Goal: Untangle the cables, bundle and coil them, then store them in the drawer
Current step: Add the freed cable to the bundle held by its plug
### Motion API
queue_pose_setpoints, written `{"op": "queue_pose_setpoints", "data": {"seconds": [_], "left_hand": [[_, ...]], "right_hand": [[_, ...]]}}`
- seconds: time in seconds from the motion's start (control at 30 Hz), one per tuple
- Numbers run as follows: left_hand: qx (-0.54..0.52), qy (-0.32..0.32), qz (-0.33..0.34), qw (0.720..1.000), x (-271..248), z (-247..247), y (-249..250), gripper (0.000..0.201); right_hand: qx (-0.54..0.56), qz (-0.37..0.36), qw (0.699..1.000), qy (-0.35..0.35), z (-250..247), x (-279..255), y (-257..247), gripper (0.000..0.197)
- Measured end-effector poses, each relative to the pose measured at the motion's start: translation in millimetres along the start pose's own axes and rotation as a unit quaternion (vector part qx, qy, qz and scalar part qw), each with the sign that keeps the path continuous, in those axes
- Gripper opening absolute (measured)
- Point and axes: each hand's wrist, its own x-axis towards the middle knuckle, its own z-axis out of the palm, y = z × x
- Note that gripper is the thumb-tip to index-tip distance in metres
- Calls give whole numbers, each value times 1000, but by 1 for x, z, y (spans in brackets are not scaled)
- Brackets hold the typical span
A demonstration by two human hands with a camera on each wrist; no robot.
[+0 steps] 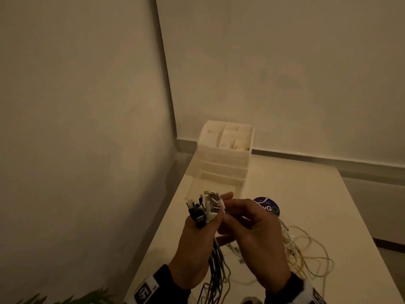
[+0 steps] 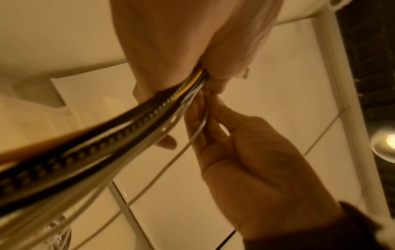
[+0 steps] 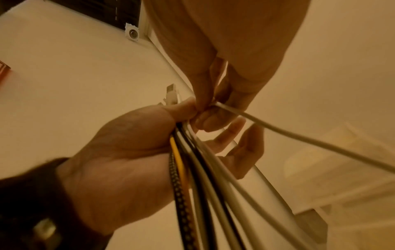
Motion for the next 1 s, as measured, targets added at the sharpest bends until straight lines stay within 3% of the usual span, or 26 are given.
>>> {"op": "queue_pose_setpoints", "data": {"seconds": [0.1,0.17,0.3,0.37,0.57,0.7,0.8,0.93,1.0], "left_hand": [[-9,-5,-10,1000,3,1,-1,30],[-15,37,6,999,7,-2,-2,26],[-78,53,39,995,18,-13,8,37],[-112,56,55,991,24,-20,20,35],[-131,76,107,983,37,-57,57,35],[-92,83,149,981,38,-88,81,32],[-15,82,160,984,33,-106,86,30],[124,72,116,983,21,-95,65,29],[210,3,94,973,16,-72,49,14]], "right_hand": [[20,14,1000,-1,-4,4,-1,20],[-1,18,999,-27,-4,5,-2,23],[-122,-21,990,-66,-5,-6,21,7],[-183,-44,978,-89,-11,-12,37,12],[-249,25,951,-179,-47,-20,85,17],[-311,87,930,-176,-93,-19,108,15],[-344,92,919,-170,-120,-14,106,26],[-402,24,892,-207,-111,-2,74,41],[-400,-32,889,-222,-88,5,51,34]]}}
